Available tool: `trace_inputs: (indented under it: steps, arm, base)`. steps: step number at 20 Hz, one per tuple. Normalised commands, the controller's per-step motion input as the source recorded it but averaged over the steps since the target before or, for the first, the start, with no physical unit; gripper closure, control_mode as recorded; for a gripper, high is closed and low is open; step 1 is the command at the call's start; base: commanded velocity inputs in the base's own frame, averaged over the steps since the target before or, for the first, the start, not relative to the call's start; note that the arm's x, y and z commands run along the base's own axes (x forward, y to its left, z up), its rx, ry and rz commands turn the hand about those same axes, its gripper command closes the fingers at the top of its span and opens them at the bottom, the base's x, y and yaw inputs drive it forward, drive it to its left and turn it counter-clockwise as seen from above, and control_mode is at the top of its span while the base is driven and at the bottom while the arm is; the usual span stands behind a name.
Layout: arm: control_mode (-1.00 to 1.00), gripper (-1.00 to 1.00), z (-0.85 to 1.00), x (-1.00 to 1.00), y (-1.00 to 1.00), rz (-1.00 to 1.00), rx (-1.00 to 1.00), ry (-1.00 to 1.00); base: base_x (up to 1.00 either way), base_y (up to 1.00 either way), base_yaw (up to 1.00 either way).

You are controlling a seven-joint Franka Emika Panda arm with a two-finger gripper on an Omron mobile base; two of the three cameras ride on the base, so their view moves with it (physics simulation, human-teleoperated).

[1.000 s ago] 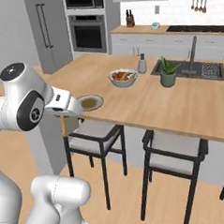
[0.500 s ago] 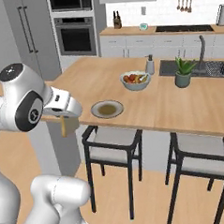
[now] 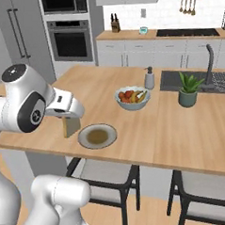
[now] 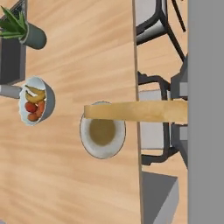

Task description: Start the toaster. Once the lever pops up, take the bread to the plate on the dining counter.

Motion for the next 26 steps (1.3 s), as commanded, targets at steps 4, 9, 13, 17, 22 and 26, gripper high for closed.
trace_inputs:
  steps: [4, 9, 13, 17, 22, 26]
  arm:
    - [-1.00, 1.00, -0.06, 0.42, 0.00, 0.05, 0.05, 0.00]
    - [-1.00, 1.00, -0.26, 0.46, -0.23, 0.19, 0.15, -0.01]
    - [-1.00, 1.00, -0.44, 0.35, -0.12, 0.32, 0.23, -0.02]
    - [-1.00, 1.00, -0.53, 0.42, 0.00, 0.35, 0.26, 0.00]
    - [-1.00, 1.00, -0.58, 0.65, 0.00, 0.24, 0.16, 0.00]
    - [-1.00, 1.00, -0.68, 0.64, 0.08, 0.13, 0.03, 0.00]
  base:
    - [0.17, 0.00, 0.02]
    - [0.00, 0.00, 0.00]
    - [0.00, 0.00, 0.00]
    - [0.00, 0.00, 0.00]
    - [0.00, 0.00, 0.00]
    - [0.00, 0.00, 0.00]
